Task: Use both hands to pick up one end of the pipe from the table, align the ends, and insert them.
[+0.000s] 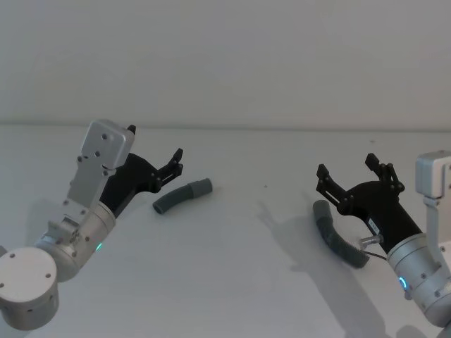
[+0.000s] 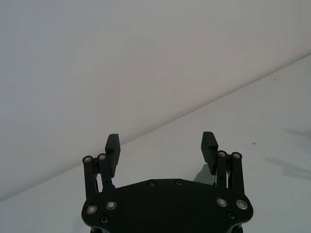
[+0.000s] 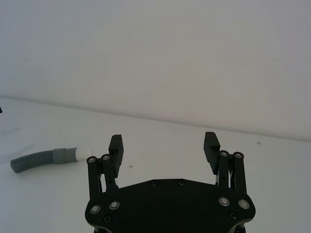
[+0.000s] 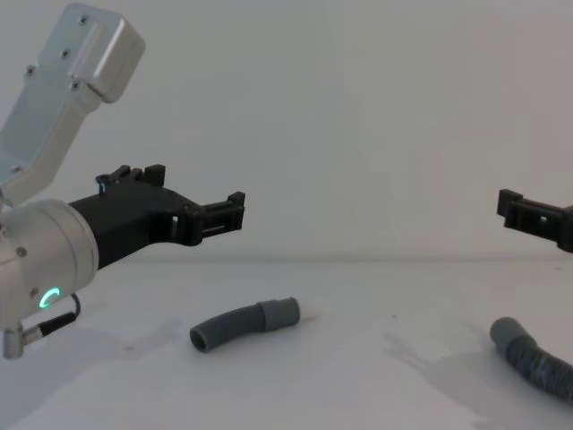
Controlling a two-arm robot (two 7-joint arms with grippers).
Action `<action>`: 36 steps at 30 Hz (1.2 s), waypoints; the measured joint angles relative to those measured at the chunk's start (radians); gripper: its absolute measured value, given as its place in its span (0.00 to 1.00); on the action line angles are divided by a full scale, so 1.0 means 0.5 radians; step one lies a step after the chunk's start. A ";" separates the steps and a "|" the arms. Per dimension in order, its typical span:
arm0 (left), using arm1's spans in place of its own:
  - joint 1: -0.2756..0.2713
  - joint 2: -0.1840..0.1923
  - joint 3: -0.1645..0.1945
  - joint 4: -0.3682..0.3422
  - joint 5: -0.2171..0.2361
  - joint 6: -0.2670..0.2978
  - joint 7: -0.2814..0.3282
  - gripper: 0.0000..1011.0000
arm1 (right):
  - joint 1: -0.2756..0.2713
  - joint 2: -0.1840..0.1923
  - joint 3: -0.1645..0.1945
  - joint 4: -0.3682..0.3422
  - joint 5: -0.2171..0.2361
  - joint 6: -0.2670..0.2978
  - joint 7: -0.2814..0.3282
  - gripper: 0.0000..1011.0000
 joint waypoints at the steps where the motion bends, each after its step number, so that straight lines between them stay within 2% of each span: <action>1: 0.000 0.000 0.000 0.000 0.000 0.000 0.000 0.99 | 0.000 0.000 0.000 0.000 0.000 0.000 0.000 0.99; 15: -0.001 -0.002 0.000 0.000 0.001 0.002 -0.002 0.99 | 0.000 0.000 0.000 0.001 0.000 0.000 0.001 0.99; 20: -0.024 -0.012 0.014 0.000 0.012 0.031 -0.014 0.99 | 0.012 0.019 0.000 0.012 0.000 0.001 0.036 0.99; 27: -0.113 -0.053 0.077 0.013 0.039 0.149 -0.074 0.99 | 0.070 0.100 0.002 0.067 0.003 0.001 0.176 0.99; 30: -0.162 -0.074 0.107 0.025 0.044 0.221 -0.109 0.99 | 0.096 0.131 0.002 0.091 0.006 0.003 0.224 0.99; 34: -0.223 -0.096 0.141 0.042 0.044 0.331 -0.169 0.99 | 0.174 0.204 -0.004 0.155 0.009 0.021 0.363 0.99; 36: -0.255 -0.104 0.156 0.050 0.042 0.394 -0.206 0.99 | 0.181 0.215 -0.006 0.164 0.009 0.026 0.382 0.99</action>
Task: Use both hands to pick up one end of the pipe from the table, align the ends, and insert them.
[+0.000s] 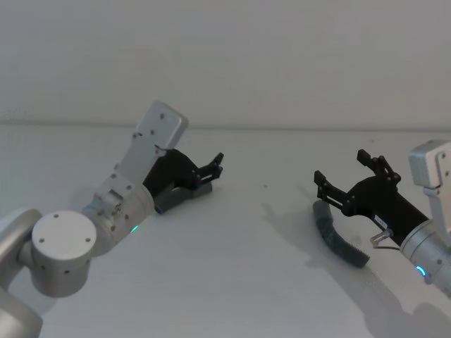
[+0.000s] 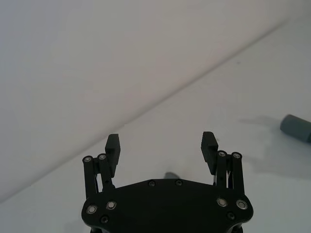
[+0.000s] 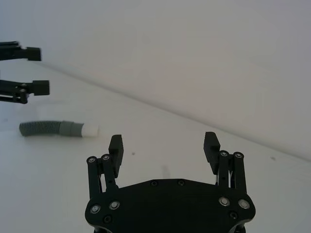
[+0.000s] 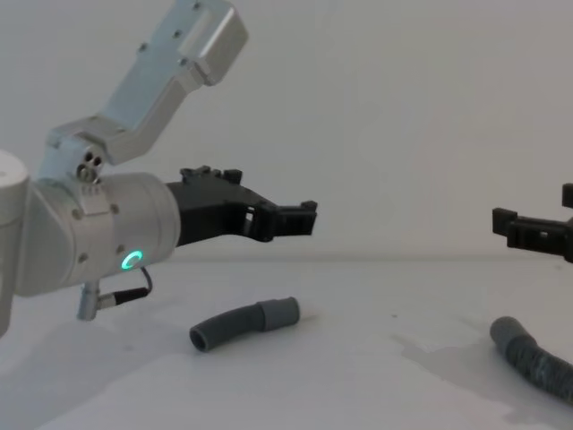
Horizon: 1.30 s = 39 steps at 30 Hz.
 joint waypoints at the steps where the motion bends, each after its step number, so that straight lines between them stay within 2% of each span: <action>1: -0.013 -0.002 0.006 0.003 -0.002 0.028 -0.017 0.99 | 0.021 0.019 -0.004 0.015 0.000 0.011 0.034 0.99; 4: -0.059 0.005 0.021 0.010 -0.016 0.129 -0.082 0.99 | 0.059 0.052 -0.010 0.040 -0.001 0.041 0.092 0.99; 8: -0.085 0.029 0.025 0.012 -0.032 0.204 -0.143 0.99 | 0.099 0.085 -0.017 0.062 -0.002 0.080 0.138 0.99; 10: -0.103 0.066 0.024 0.012 -0.050 0.266 -0.210 0.99 | 0.118 0.098 -0.021 0.069 -0.008 0.112 0.155 0.99; 18: -0.113 0.170 -0.003 0.006 -0.093 0.351 -0.359 0.99 | 0.147 0.111 -0.032 0.066 -0.040 0.230 0.157 0.99; 26: -0.111 0.266 -0.036 0.020 -0.126 0.364 -0.505 0.99 | 0.131 0.101 -0.028 0.017 -0.061 0.397 0.100 0.99; 33: -0.141 0.292 -0.039 0.086 -0.136 0.322 -0.605 0.99 | 0.106 0.079 0.006 -0.026 -0.050 0.545 0.056 0.99; 39: -0.189 0.282 -0.025 0.209 -0.148 0.244 -0.709 0.99 | 0.091 0.059 0.043 -0.061 -0.008 0.678 0.041 0.99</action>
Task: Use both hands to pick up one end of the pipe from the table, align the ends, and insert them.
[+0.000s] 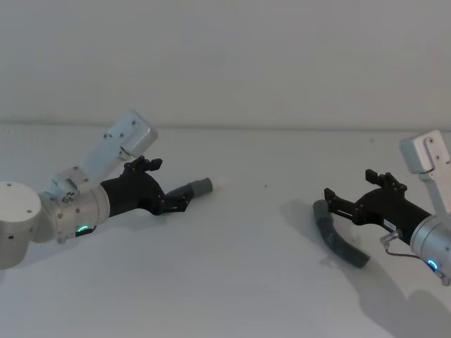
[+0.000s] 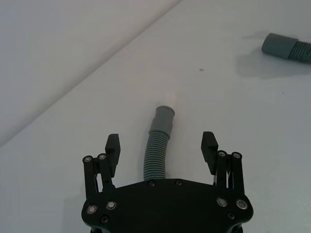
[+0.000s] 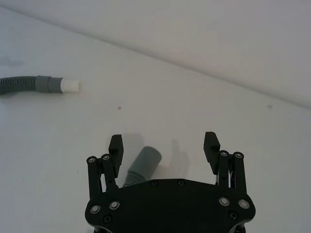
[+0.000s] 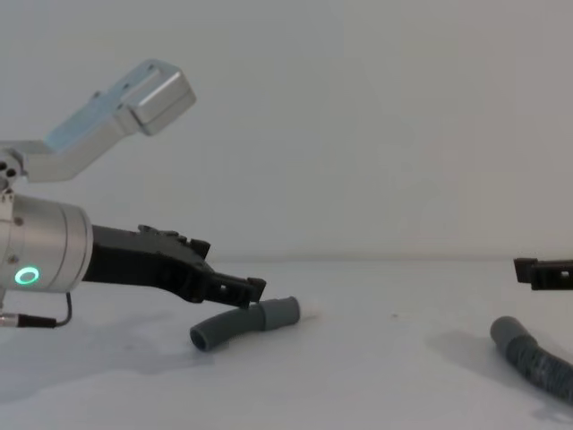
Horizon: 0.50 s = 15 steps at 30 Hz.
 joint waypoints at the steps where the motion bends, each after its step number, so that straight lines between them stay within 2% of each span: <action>1: -0.016 -0.008 0.007 0.042 -0.003 -0.021 -0.023 0.99 | -0.001 -0.002 0.003 -0.003 0.005 0.014 0.000 0.99; 5: -0.048 -0.027 0.022 0.121 -0.009 -0.074 -0.072 0.99 | -0.007 -0.009 0.017 -0.018 0.031 0.083 -0.002 0.99; 6: -0.077 -0.046 0.036 0.193 -0.012 -0.108 -0.105 0.99 | -0.008 -0.009 0.020 -0.020 0.036 0.095 -0.002 0.99; 15: -0.176 -0.121 0.080 0.423 -0.016 -0.221 -0.189 0.99 | -0.022 -0.004 0.047 -0.057 0.114 0.224 0.027 0.99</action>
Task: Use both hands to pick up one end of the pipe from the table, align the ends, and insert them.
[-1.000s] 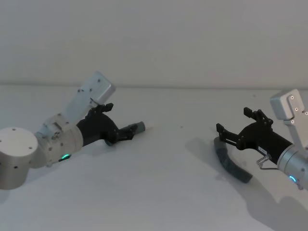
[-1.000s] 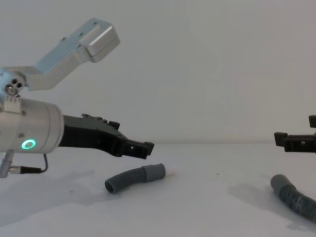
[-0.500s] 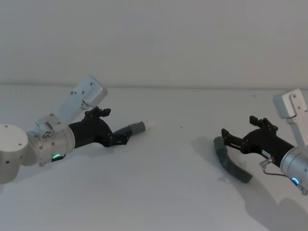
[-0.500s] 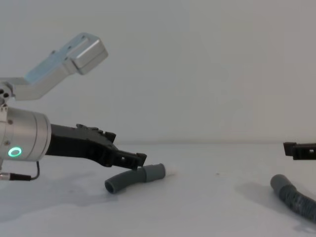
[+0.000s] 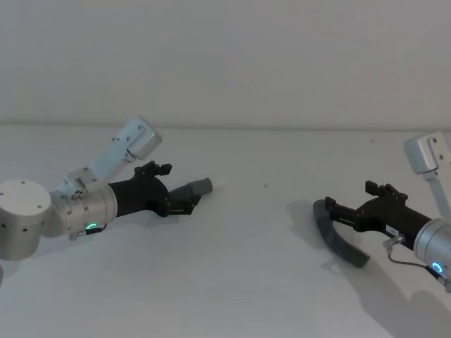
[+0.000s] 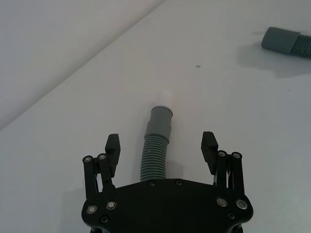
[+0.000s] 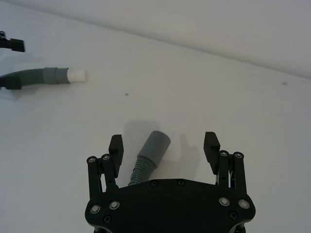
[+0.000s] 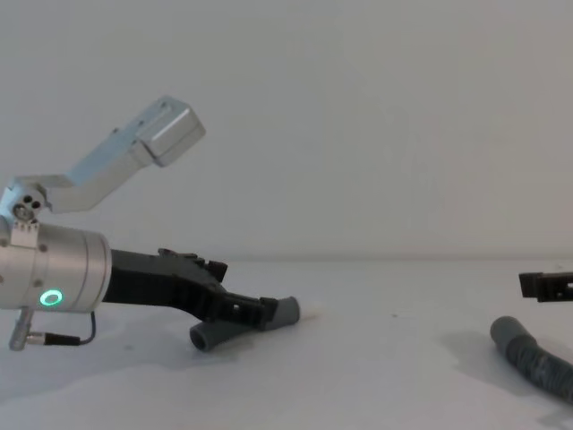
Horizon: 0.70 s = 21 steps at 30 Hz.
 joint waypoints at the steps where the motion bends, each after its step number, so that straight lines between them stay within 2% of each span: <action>1: -0.007 -0.006 0.002 0.016 0.000 -0.007 -0.003 0.99 | -0.002 0.002 0.003 -0.005 0.007 0.009 0.003 0.99; 9: -0.079 -0.068 0.028 0.178 0.020 -0.052 -0.027 0.99 | -0.020 0.026 0.018 -0.035 0.073 0.084 0.049 0.99; 21: -0.174 -0.173 0.060 0.367 0.058 -0.106 -0.056 0.99 | -0.028 0.063 -0.032 -0.034 0.059 0.060 0.066 0.99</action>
